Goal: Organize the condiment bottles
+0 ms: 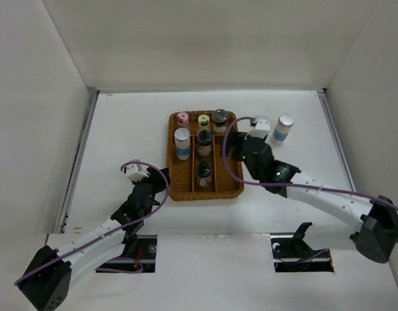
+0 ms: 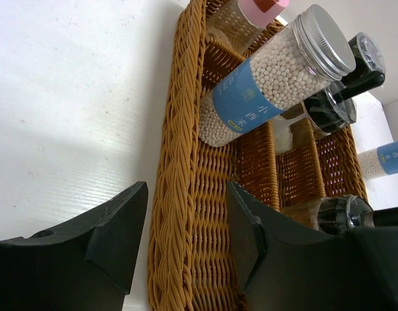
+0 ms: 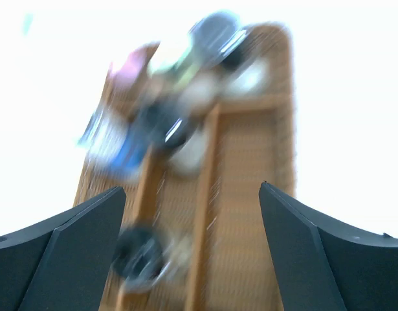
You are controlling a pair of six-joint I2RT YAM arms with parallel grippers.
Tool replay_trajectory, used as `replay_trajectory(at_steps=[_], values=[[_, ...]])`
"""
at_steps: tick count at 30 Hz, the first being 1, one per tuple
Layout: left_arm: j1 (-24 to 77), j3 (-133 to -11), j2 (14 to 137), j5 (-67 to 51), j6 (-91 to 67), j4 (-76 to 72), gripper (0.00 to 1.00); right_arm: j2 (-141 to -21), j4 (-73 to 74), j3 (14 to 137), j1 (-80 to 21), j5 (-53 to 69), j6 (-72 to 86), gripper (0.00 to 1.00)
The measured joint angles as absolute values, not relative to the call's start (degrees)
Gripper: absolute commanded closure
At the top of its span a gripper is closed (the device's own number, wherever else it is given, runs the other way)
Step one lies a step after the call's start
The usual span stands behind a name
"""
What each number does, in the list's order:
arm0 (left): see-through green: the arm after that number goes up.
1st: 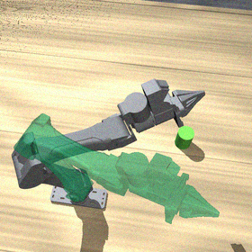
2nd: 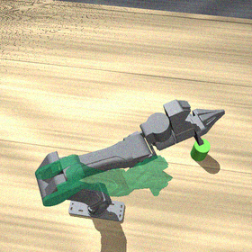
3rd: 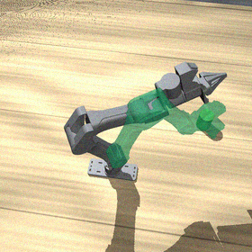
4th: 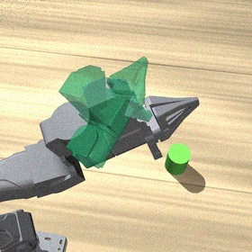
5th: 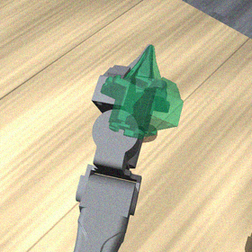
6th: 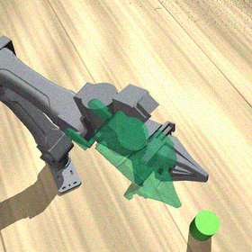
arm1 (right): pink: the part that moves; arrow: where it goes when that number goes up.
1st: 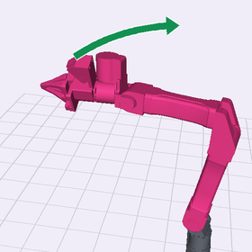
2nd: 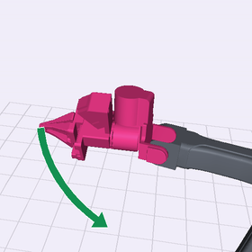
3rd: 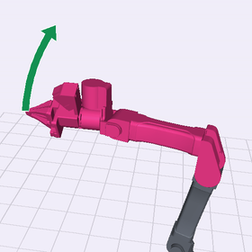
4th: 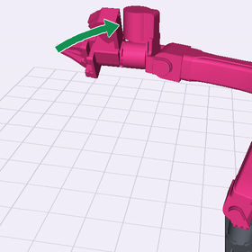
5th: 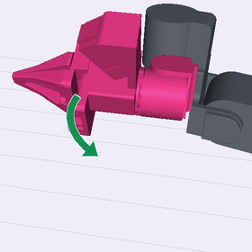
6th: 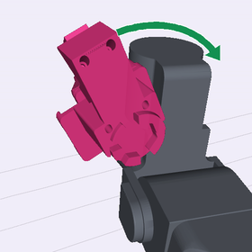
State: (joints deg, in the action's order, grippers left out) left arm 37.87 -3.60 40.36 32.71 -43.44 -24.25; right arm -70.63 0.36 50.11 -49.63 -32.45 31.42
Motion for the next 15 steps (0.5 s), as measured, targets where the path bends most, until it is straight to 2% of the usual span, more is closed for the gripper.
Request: replay_trajectory(at_steps=[3,7,11,15], values=[[37.5,-3.6,40.2,32.7,-43.4,-24.3,0.50,-66.2,-0.5,49.2,-40.9,-33.7,31.0,0.08],[37.5,-3.6,40.3,32.7,-43.4,-24.3,0.50,-65.4,-0.6,49.0,-27.8,-36.8,29.4,0.03],[37.5,-3.6,40.3,32.5,-43.4,-24.3,0.49,-70.8,0.8,51.4,-18.0,-38.9,26.9,0.00],[37.5,-3.6,41.1,32.4,-43.4,-24.7,0.49,-79.0,2.5,56.0,-14.2,-38.7,24.3,0.00]])
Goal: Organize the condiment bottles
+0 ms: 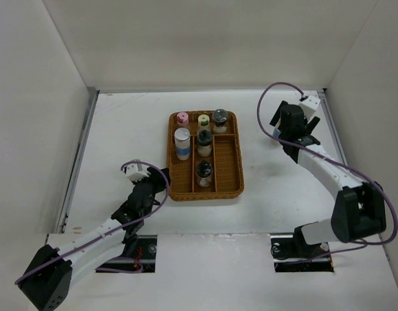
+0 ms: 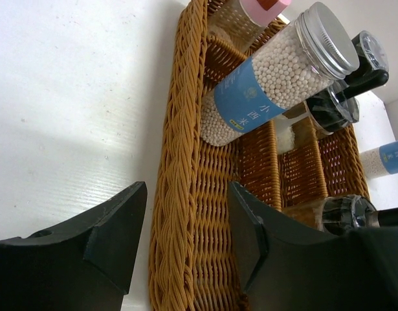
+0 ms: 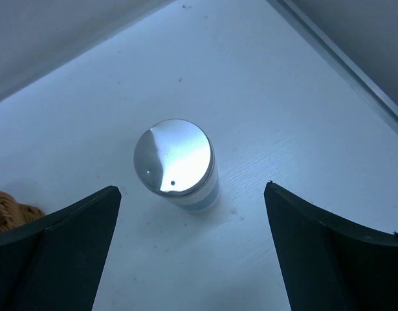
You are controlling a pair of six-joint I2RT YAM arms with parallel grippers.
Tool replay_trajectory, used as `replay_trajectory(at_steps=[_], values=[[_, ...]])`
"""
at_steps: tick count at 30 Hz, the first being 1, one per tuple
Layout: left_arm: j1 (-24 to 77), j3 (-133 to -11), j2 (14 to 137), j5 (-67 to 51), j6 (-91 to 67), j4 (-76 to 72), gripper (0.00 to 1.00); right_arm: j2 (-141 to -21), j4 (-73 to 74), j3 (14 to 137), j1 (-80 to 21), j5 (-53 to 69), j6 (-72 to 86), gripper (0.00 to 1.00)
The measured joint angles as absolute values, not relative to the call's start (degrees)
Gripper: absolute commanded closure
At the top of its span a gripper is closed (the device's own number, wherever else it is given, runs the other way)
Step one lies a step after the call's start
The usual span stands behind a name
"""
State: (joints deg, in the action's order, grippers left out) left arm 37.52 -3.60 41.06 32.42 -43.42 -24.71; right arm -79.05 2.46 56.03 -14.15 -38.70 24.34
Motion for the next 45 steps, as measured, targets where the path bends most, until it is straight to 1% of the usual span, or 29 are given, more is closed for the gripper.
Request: replay_trajectory(at_steps=[4,9,11,14,17,19,21,23,26,29,33,36,41,45], values=[[37.5,-3.6,41.1,32.4,-43.4,-25.0,0.49,-84.9,2.8,58.9,-12.4,-35.5,22.0,0.00],[37.5,-3.6,41.4,32.4,-43.4,-25.2,0.49,-89.0,1.9,60.4,-11.1,-33.1,19.2,0.00],[37.5,-3.6,41.4,32.4,-43.4,-25.2,0.49,-90.5,1.5,61.0,-10.5,-32.4,18.4,0.06],[37.5,-3.6,41.4,32.4,-43.4,-25.2,0.48,-92.4,0.5,61.7,-9.6,-31.3,17.6,0.12],[37.5,-3.6,41.4,32.4,-43.4,-25.3,0.48,-93.9,-0.4,62.2,-9.0,-30.1,17.1,0.25],[37.5,-3.6,41.5,32.3,-43.3,-25.3,0.48,-94.3,-1.3,62.2,-8.7,-29.2,16.6,0.36],[37.5,-3.6,41.5,32.3,-43.3,-25.4,0.48,-94.3,-2.0,62.1,-8.7,-28.6,16.1,0.42],[37.5,-3.6,41.5,32.3,-43.3,-25.5,0.48,-94.2,-3.7,61.3,-8.7,-28.4,15.1,0.45],[37.5,-3.6,41.5,32.3,-43.3,-25.5,0.48,-91.5,-6.8,57.5,-9.6,-28.5,13.5,0.48],[37.1,-3.6,41.4,32.3,-43.3,-25.5,0.48,-85.3,-6.2,53.6,-12.4,-29.2,12.1,0.48],[36.7,-3.6,41.6,32.3,-43.3,-25.5,0.48,-76.3,-4.7,52.6,-20.1,-29.8,11.8,0.49],[36.6,-3.6,41.7,32.3,-43.3,-25.5,0.47,-72.5,-5.4,52.8,-27.3,-29.8,12.2,0.48],[36.4,-3.6,43.7,32.2,-43.3,-26.2,0.47,-74.8,-5.6,54.4,-36.1,-29.0,12.9,0.48],[35.7,-3.6,43.4,31.6,-43.2,-26.2,0.47,-80.2,-5.6,56.2,-37.3,-28.2,13.1,0.48]])
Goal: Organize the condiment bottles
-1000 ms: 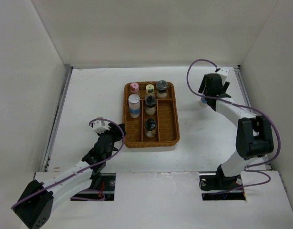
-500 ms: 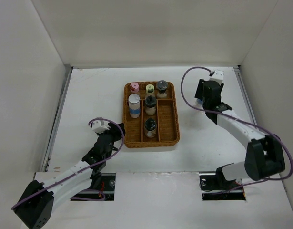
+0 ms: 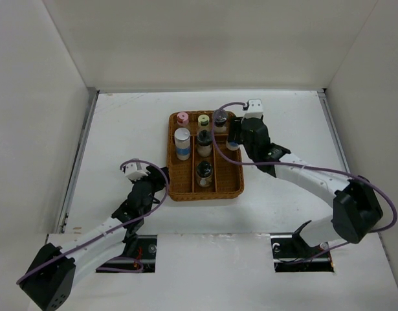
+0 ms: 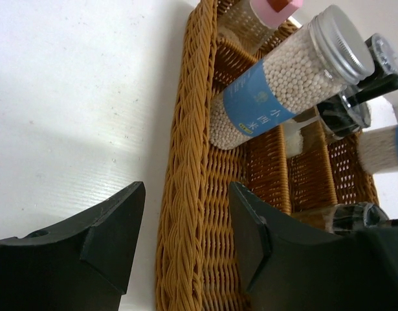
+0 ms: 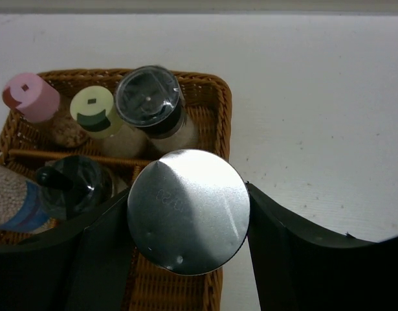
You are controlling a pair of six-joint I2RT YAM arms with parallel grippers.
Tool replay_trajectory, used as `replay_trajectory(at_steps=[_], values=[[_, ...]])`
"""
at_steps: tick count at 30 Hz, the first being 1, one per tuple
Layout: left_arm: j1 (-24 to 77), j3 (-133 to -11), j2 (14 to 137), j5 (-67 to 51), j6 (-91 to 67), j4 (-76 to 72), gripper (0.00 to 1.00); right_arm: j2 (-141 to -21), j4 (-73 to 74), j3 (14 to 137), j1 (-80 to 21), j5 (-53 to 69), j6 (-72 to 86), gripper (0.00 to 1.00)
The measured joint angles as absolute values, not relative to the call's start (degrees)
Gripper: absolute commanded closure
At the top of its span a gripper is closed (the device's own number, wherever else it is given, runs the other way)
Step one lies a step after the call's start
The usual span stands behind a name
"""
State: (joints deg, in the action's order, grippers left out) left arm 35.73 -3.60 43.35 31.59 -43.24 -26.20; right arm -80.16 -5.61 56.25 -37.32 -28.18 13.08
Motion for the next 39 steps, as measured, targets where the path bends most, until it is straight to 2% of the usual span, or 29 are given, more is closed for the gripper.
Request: replay_trajectory(at_steps=[16,17,19,21,25,26,27,33,36,37,38,39], values=[[34.6,-3.6,42.6,31.0,-43.3,-26.3,0.47,-92.0,-7.6,59.2,-39.9,-26.6,14.4,0.47],[34.5,-3.6,42.6,31.0,-43.3,-26.3,0.47,-92.5,-7.7,59.2,-40.0,-26.5,14.5,0.44],[34.5,-3.6,42.5,31.0,-43.3,-26.3,0.47,-92.8,-8.2,59.3,-40.2,-26.7,14.5,0.31],[34.5,-3.6,42.5,31.0,-43.3,-26.4,0.47,-92.8,-8.2,59.3,-40.3,-26.8,14.6,0.23],[34.1,-3.6,42.9,30.9,-43.3,-26.3,0.47,-92.8,-9.2,59.3,-40.6,-27.1,15.0,0.08],[34.0,-3.6,42.9,30.9,-43.3,-26.3,0.47,-92.7,-9.5,59.2,-40.7,-27.2,15.0,0.00],[33.8,-3.6,42.9,30.9,-43.3,-26.4,0.46,-92.4,-9.6,59.1,-40.8,-27.4,15.2,0.00],[33.3,-3.6,42.9,30.7,-42.9,-26.4,0.36,-85.8,-10.7,56.2,-41.3,-30.0,15.4,0.00],[33.1,-3.6,42.8,30.8,-42.2,-26.4,0.27,-80.0,-12.1,53.1,-41.3,-32.8,15.9,0.00],[33.0,-3.6,42.7,30.8,-41.9,-26.4,0.21,-78.2,-12.8,51.9,-41.1,-33.8,16.3,0.00],[33.0,-3.6,42.7,30.8,-41.6,-26.4,0.02,-76.6,-13.6,50.5,-40.8,-34.8,16.8,0.00],[33.0,-3.6,42.8,30.9,-41.1,-26.4,0.00,-75.4,-14.2,49.3,-40.6,-35.8,17.3,0.00]])
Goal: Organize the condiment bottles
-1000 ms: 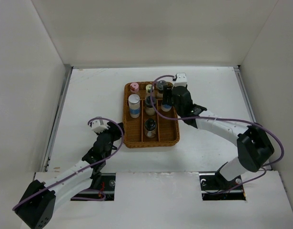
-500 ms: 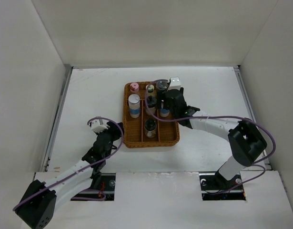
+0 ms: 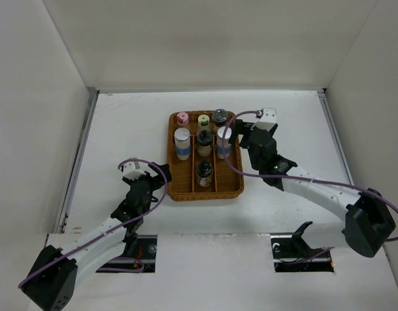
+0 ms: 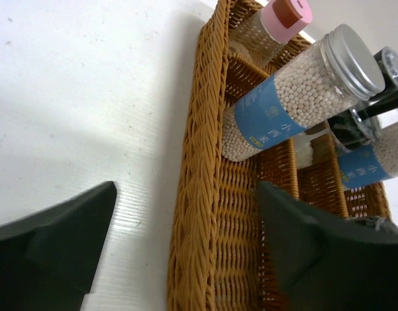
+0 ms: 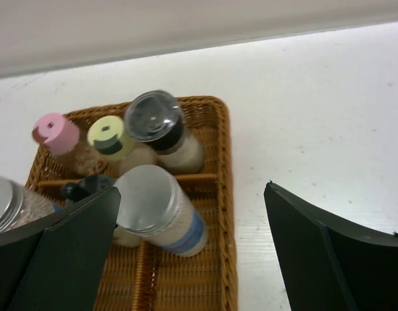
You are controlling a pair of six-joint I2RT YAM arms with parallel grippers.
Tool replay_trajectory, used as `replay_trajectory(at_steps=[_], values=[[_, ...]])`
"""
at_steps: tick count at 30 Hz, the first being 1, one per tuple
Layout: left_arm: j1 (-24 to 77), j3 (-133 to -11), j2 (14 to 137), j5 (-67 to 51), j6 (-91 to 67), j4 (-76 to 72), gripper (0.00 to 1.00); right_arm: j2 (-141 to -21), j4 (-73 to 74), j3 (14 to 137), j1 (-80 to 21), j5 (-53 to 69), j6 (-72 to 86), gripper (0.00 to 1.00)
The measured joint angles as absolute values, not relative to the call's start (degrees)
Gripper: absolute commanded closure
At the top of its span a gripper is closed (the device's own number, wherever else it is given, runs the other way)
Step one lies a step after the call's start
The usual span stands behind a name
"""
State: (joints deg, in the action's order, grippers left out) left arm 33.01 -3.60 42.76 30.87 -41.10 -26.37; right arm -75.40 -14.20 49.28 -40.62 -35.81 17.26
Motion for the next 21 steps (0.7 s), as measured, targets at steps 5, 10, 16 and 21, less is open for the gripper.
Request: replay_trajectory(at_steps=[5,10,16,21], values=[[32.7,-3.6,42.4,30.8,-40.2,-26.7,0.00,-73.8,-16.6,42.3,-37.1,-40.0,20.1,0.00],[32.6,-4.8,37.9,31.0,-39.8,-21.5,0.00,-74.4,-18.9,35.6,-33.7,-42.0,22.5,0.00],[28.3,-15.3,41.1,31.0,-40.5,-9.5,0.00,-77.1,-23.1,34.0,-33.7,-42.1,24.3,0.00],[24.9,-21.9,45.3,29.8,-42.6,1.0,0.00,-79.1,-23.7,34.2,-34.5,-42.2,24.9,0.00]])
